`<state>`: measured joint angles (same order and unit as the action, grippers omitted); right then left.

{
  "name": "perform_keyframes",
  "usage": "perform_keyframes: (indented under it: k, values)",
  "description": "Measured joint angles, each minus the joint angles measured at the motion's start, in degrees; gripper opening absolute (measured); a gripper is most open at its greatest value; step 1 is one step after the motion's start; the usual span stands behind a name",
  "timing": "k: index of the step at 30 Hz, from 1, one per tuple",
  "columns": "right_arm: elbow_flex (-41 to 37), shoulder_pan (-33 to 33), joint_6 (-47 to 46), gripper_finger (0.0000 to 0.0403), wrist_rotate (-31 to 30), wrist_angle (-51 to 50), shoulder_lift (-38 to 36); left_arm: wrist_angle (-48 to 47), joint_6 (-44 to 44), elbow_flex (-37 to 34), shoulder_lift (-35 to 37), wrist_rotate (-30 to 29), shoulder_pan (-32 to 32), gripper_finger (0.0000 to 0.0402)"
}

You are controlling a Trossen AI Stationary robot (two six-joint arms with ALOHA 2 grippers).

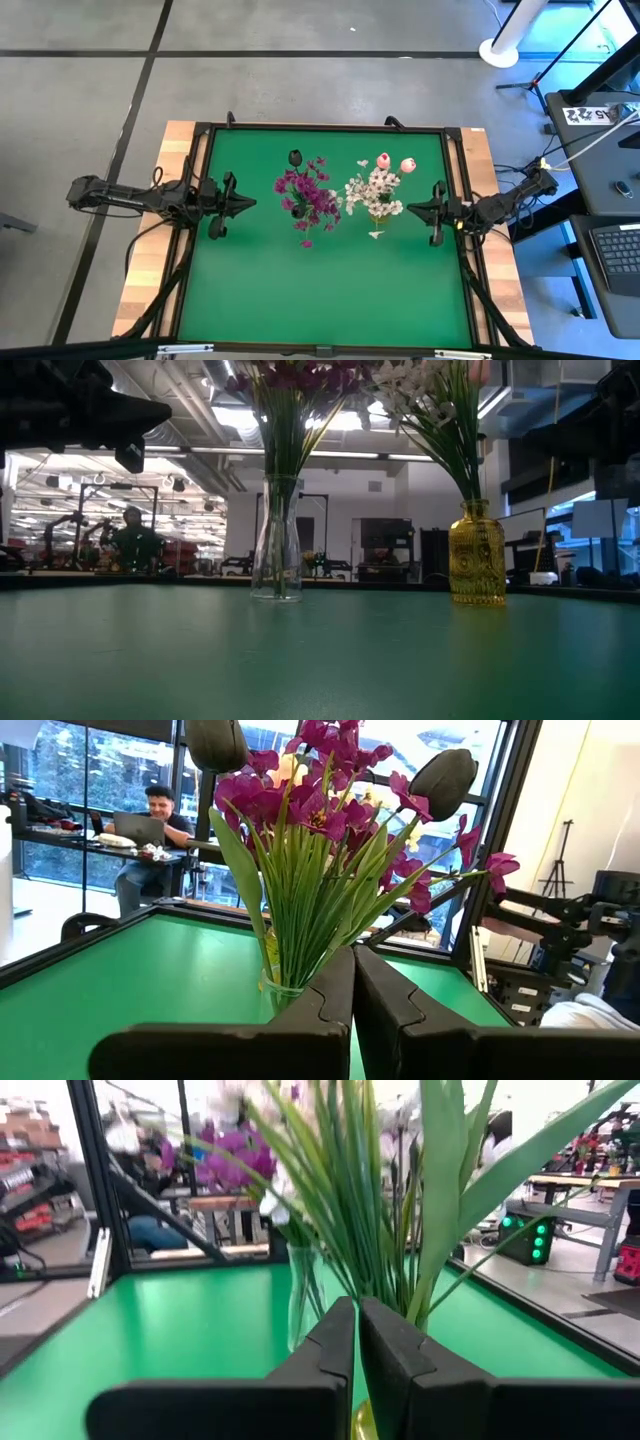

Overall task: Sort flowers into vase by color
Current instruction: Return to Home Position

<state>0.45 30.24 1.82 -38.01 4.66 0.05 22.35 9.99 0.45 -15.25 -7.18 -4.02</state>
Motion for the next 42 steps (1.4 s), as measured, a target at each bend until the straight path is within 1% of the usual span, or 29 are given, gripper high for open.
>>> perform_keyframes:
  k: [8,42]
  values:
    - [0.42,0.07,-0.02,0.0021,0.08,1.05,0.15,-0.16,0.01,0.02,-0.01,-0.03,-0.01,0.0]
    - [0.59,0.09,0.0,0.0021,0.06,-0.21,0.27,-0.24,0.01,0.02,-0.01,-0.04,-0.01,0.0]
